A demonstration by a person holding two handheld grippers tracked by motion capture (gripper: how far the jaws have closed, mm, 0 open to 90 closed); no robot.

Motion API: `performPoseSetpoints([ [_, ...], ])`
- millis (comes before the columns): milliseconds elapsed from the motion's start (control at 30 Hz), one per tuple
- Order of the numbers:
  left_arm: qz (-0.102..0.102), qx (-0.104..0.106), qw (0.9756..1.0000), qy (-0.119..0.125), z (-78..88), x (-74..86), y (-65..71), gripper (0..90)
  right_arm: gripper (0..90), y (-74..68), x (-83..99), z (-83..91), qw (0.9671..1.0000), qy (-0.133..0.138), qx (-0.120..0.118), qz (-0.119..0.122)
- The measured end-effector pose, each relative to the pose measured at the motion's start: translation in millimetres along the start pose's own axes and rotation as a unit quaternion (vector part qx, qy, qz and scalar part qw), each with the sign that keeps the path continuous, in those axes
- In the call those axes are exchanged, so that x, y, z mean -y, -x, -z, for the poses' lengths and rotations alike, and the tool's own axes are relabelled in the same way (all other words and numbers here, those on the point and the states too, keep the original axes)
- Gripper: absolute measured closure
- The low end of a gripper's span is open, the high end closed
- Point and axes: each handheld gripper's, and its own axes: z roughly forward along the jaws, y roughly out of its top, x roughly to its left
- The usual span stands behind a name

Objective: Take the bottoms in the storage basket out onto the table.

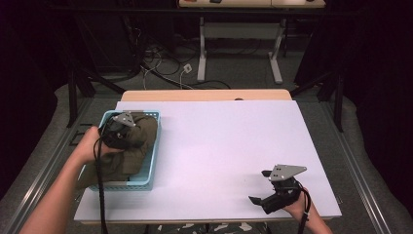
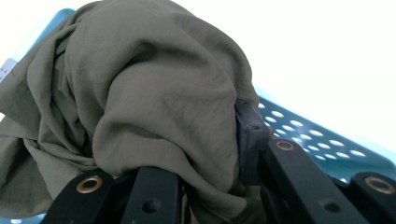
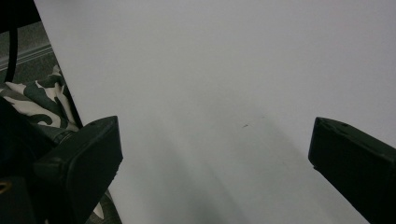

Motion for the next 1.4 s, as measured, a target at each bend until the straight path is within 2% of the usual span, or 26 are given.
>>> performPoseSetpoints([
  [33, 0.000, 0.000, 1.0000, 0.000, 0.0, 0.0, 0.0, 74.7, 2.6, 0.0, 0.0, 0.0, 1.0000, 0.000, 0.000, 0.000],
  [267, -0.035, 0.028, 0.9986, -0.028, 3.7, -7.6, 0.0, 74.7, 2.6, 0.0, -0.1, -0.1, 1.0000, 0.000, -0.001, 0.000],
  [433, -0.050, 0.035, 0.9970, -0.046, 7.1, -14.4, -1.6, 74.7, 2.7, -0.2, -0.1, 0.1, 1.0000, -0.001, 0.000, 0.000],
  [767, -0.079, 0.041, 0.9924, -0.085, 9.7, -25.3, -3.2, 74.8, 2.7, -0.3, 0.0, 0.5, 1.0000, -0.001, 0.000, 0.000],
  [1000, -0.091, 0.063, 0.9876, -0.111, 10.7, -31.6, -6.1, 74.9, 2.7, -0.2, 0.1, 0.2, 1.0000, -0.001, -0.002, 0.000],
  [1067, -0.098, 0.068, 0.9849, -0.126, 11.5, -35.3, -6.5, 74.8, 2.7, 0.0, 0.2, 0.2, 1.0000, -0.001, -0.001, 0.000],
  [1100, -0.098, 0.068, 0.9849, -0.126, 11.5, -35.3, -6.5, 74.9, 2.7, 0.0, 0.2, 0.2, 1.0000, -0.001, -0.001, 0.000],
  [1400, -0.127, 0.071, 0.9749, -0.169, 11.0, -47.2, -4.2, 75.0, 2.6, 0.5, 0.6, 0.3, 1.0000, -0.001, -0.003, 0.000],
])
